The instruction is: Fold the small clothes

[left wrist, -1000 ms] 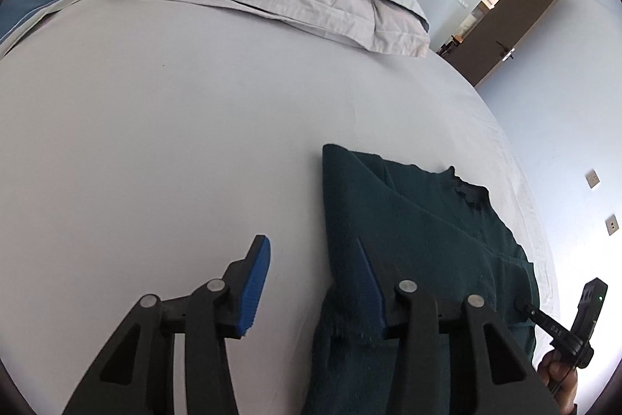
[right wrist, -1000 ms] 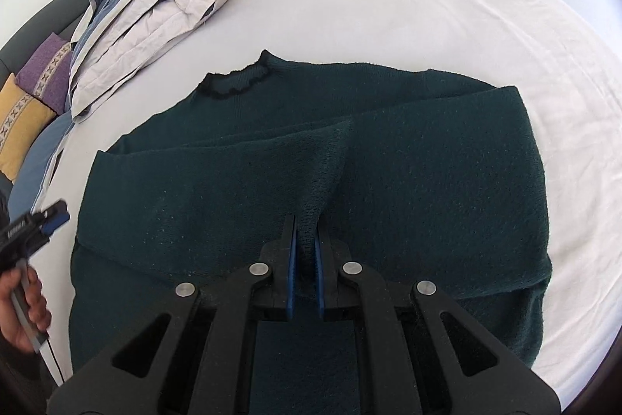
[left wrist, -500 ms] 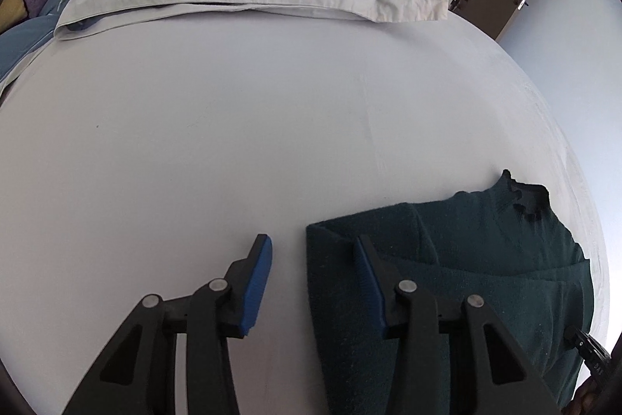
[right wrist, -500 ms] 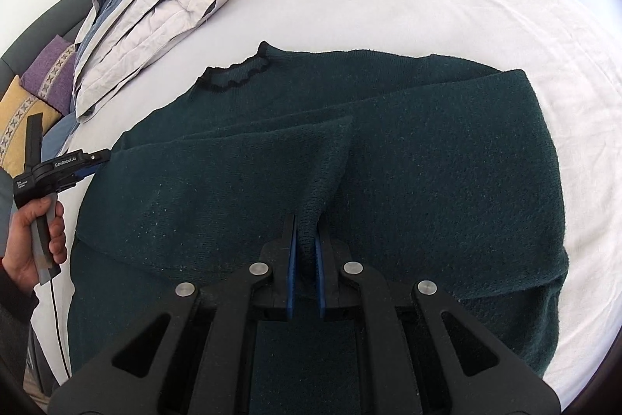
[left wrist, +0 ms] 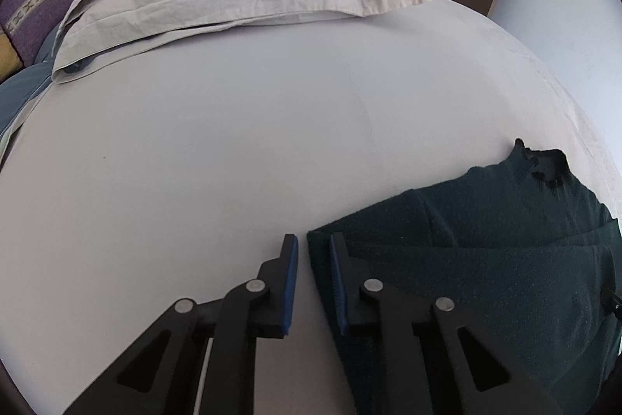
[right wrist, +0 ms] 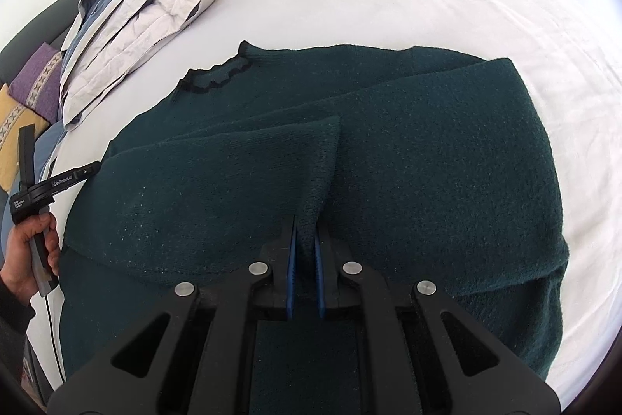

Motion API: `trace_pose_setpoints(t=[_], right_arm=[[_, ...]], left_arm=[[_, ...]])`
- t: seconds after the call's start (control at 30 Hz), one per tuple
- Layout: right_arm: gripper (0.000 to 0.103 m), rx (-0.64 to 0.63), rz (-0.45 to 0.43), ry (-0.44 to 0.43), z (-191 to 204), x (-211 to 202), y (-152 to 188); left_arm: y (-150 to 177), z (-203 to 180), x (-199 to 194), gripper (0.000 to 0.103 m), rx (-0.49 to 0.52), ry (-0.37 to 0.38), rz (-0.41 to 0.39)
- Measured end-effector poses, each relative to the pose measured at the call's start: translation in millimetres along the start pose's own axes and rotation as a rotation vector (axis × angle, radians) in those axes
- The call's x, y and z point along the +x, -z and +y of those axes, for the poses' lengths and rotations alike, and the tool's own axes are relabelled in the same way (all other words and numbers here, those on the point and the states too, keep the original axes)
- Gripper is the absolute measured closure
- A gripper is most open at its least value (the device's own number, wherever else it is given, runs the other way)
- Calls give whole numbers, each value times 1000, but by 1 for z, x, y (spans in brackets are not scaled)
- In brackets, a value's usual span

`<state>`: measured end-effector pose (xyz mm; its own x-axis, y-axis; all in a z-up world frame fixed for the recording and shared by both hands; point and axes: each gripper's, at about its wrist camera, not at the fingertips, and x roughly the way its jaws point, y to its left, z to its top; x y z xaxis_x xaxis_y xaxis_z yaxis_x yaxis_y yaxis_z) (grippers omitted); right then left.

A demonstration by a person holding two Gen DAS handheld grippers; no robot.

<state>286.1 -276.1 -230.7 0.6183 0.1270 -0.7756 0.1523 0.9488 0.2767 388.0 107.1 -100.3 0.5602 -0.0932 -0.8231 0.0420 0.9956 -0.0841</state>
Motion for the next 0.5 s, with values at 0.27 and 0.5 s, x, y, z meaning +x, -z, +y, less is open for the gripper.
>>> trace_pose_setpoints(t=[0.27,0.5], right_arm=[[87,59,-14,-99,-3,-19,5],[88,36,26,-51,-2,-8,9]], left_arm=[[61,-31,-63,65,110,38,-17],[88,-40,-44,59,160,-9,13]])
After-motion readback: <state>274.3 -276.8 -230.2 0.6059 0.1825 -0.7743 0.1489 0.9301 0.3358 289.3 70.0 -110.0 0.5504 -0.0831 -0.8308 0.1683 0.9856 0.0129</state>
